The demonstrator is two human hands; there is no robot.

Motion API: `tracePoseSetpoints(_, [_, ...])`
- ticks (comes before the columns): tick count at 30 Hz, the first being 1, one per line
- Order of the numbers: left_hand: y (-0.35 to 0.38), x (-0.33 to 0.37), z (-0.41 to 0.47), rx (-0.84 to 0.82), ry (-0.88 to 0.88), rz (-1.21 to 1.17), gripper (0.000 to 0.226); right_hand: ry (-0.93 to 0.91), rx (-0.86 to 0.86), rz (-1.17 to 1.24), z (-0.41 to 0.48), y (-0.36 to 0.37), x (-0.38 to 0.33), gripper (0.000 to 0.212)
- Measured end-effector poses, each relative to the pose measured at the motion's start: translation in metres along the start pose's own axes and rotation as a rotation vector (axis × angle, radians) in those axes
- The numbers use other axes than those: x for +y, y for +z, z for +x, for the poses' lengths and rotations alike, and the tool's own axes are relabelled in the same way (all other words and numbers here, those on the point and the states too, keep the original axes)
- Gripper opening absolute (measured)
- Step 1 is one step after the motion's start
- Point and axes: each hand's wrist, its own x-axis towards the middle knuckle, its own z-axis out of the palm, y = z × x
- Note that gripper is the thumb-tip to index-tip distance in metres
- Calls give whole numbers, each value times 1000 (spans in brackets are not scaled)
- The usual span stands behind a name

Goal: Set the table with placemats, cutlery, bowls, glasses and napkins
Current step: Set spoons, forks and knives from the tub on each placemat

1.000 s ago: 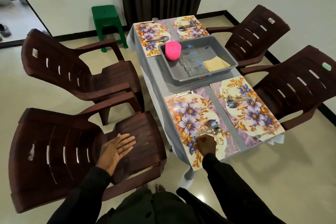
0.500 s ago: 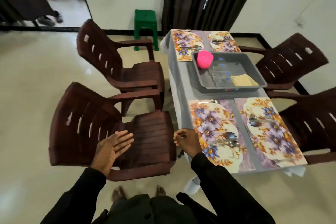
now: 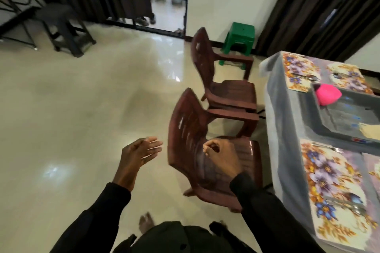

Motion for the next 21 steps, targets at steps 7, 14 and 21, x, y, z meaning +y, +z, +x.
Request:
tracePoseSetpoints(7, [-130,46,17,181,107,142,25,-104,-63,-119,41,95,-108,10])
tracePoseSetpoints(14, [-211,65,58,274,286,534,28,-237,-135,-239,100,151,-175,11])
tracePoseSetpoints(21, [-266,93,142,345,415,956,30,-339,-164,-237,189,204,-231,14])
